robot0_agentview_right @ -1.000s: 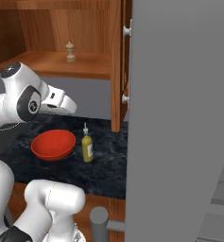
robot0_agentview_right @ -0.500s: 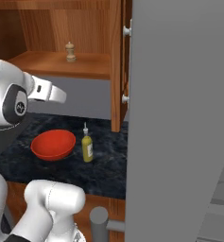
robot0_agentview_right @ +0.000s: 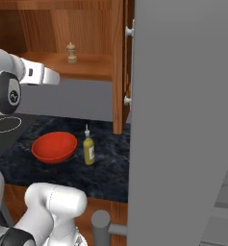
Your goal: Retrieve the bottle and the shaker from the cabinet and place them next to the mixing bowl on the counter. Then add garlic from the fridge to the mixing bowl.
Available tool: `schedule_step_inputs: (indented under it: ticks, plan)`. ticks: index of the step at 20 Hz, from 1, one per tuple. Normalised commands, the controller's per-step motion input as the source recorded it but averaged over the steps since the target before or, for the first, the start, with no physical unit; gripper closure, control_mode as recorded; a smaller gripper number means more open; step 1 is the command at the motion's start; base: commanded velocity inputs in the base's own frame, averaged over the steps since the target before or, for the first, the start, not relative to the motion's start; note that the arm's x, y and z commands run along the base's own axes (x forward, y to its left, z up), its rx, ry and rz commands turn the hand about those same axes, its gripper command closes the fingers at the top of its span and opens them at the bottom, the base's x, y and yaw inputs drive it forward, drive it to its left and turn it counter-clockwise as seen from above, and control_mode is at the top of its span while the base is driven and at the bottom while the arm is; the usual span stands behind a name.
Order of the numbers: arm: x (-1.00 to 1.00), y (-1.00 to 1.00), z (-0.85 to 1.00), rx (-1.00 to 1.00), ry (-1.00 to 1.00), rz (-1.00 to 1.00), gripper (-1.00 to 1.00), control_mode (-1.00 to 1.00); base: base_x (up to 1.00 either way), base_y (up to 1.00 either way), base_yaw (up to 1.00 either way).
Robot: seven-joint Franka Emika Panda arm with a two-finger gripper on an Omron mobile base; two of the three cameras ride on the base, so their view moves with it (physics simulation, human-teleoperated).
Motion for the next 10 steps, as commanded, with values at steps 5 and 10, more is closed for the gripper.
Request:
schedule_step_inputs:
  ticks: [5,10]
  plan:
    - [0.26,0.18,0.34,0.01,-0.02,0.11,-1.0,-1.0,0.0,0.0,0.0]
    - [0.24,0.07,0.05,0.01,-0.08,0.15,-1.0,-1.0,0.0,0.0,0.0]
